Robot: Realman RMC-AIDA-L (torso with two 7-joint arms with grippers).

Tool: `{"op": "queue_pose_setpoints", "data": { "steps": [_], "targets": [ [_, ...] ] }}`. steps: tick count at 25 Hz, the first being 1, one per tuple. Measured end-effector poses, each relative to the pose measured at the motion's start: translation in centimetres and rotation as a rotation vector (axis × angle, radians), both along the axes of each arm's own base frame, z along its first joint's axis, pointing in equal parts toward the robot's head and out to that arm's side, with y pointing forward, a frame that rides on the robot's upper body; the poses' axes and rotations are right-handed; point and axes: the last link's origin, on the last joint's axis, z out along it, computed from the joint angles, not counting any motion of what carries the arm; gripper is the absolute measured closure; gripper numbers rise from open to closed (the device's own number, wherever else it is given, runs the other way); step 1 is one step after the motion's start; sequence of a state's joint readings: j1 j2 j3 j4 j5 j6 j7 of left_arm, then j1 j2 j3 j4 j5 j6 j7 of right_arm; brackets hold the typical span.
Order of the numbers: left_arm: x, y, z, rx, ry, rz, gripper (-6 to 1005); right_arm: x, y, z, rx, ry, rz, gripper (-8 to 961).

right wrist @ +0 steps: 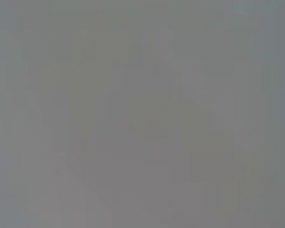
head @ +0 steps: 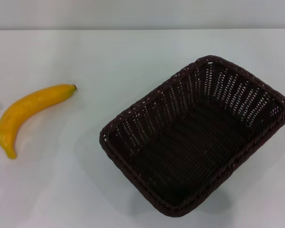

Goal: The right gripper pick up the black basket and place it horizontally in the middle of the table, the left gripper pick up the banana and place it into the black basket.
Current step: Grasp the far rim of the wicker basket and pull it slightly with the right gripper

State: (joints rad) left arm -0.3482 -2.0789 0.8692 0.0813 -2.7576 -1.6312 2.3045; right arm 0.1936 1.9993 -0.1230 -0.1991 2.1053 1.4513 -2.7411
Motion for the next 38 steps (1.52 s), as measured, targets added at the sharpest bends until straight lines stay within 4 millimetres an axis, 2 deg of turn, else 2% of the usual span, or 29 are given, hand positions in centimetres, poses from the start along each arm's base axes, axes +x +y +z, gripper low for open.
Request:
{"op": "queue_pose_setpoints", "data": {
  "steps": [10,17,23,28,30,35,38],
  "targets": [
    [-0.5,-1.0,0.4,0.011,0.013,0.004,1000,-0.5,0.6,0.1,0.005,-0.010,0.026,926],
    [-1.0,-2.1,0.5,0.016,0.027,0.013,969,-0.9,0.8,0.5,-0.048,-0.066,0.051,907],
    [-1.0,-2.2,0.7,0.038,0.082,0.031,928,-1.9,1.5,0.7,-0.120,-0.067,0.131,890],
    [-0.9,-2.0,1.3,0.081,0.160,0.047,919,-4.8,3.7,1.0,-0.242,-0.003,0.319,876],
    [-0.8,-1.9,1.6,0.096,0.189,0.050,916,-6.3,4.9,1.8,-0.267,0.075,0.417,866],
    [-0.8,-1.7,1.8,0.104,0.215,0.059,912,-8.3,6.8,2.9,-0.327,0.156,0.507,829],
    [-0.8,-1.5,1.8,0.112,0.249,0.076,907,-9.9,8.6,3.7,-0.420,0.192,0.535,750]
  ]
}}
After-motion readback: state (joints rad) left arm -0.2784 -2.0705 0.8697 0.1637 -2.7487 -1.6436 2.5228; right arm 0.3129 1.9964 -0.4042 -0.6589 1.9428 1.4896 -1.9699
